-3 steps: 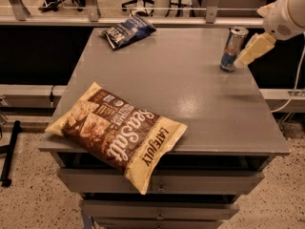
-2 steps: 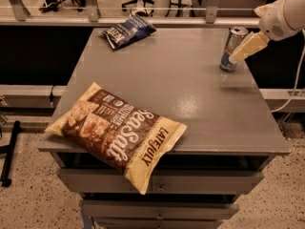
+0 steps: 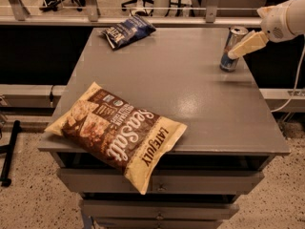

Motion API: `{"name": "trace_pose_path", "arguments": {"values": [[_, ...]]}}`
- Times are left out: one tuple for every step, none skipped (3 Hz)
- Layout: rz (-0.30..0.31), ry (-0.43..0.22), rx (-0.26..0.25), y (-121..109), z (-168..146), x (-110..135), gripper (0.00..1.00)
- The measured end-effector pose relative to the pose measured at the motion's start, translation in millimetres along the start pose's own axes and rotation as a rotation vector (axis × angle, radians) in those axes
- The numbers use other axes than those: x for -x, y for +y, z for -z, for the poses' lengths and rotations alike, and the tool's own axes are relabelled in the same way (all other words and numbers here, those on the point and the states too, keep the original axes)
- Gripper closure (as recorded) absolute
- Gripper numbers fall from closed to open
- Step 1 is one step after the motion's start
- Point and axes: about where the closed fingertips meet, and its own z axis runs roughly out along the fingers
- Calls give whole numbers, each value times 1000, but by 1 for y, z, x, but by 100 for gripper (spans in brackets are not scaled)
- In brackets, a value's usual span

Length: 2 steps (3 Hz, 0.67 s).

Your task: Move redbull can near brown chip bag

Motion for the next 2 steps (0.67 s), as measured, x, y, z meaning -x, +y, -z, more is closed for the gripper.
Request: {"name": "trace_pose_path", "arguments": {"values": [[-51, -69, 47, 13, -13, 3, 0], [-79, -101, 78, 22, -22, 4, 0]]}}
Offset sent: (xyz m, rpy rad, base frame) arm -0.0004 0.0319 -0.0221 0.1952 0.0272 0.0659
